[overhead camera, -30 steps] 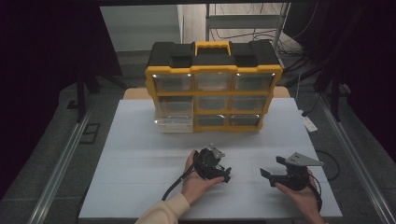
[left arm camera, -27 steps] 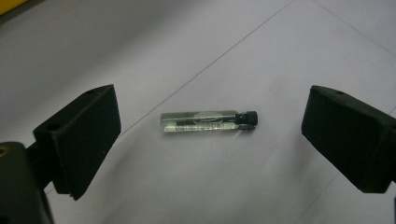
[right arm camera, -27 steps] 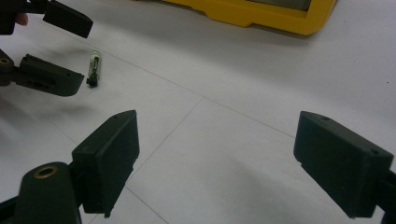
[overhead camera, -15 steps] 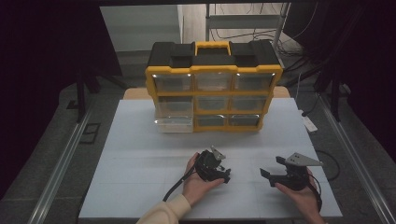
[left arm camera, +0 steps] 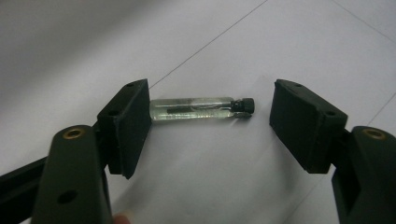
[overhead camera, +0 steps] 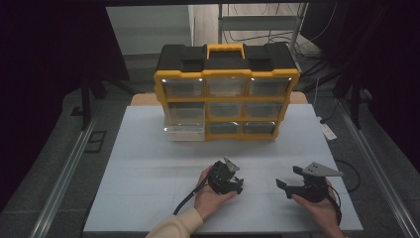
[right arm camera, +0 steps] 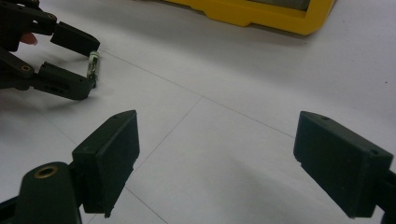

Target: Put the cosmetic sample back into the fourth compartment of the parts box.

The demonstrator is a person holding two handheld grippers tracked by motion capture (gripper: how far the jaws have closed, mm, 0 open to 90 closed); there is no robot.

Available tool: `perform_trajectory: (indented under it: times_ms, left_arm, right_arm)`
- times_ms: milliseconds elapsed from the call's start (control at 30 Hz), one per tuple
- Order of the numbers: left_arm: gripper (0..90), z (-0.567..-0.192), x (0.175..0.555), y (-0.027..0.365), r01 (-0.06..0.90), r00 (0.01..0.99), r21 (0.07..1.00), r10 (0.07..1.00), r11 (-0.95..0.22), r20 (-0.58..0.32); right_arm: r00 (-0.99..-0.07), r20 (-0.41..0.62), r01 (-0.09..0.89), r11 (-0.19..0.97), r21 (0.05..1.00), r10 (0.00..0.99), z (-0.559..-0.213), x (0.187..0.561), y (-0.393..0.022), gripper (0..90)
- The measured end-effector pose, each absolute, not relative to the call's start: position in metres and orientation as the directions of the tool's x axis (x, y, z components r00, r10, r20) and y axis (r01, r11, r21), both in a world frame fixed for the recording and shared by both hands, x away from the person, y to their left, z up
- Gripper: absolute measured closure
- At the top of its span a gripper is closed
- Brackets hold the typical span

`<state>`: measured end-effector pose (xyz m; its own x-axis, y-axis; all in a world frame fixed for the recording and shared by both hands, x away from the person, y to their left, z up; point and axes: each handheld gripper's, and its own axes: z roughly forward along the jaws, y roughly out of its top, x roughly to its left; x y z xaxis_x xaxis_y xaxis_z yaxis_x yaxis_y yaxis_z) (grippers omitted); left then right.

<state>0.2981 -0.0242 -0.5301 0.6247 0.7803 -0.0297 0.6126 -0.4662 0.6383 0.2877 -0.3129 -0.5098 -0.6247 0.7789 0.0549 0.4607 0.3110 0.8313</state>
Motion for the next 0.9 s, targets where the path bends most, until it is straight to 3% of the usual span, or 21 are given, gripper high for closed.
perform_trajectory:
  times_ms: [367,900]
  left_arm:
    - [39.4,-0.5297,0.2987,-0.0225,0.613,0.629,0.64,0.777,-0.463,-0.04]
    - [39.9,-0.5274,0.2996,-0.0193,0.615,0.633,0.643,0.772,-0.456,-0.058]
  right_arm:
    - [-0.625,0.055,0.461,0.311,0.831,0.779,-0.51,0.2878,-0.3128,15.2]
    - [-0.625,0.056,0.462,0.311,0.831,0.779,-0.5101,0.2876,-0.3128,15.2]
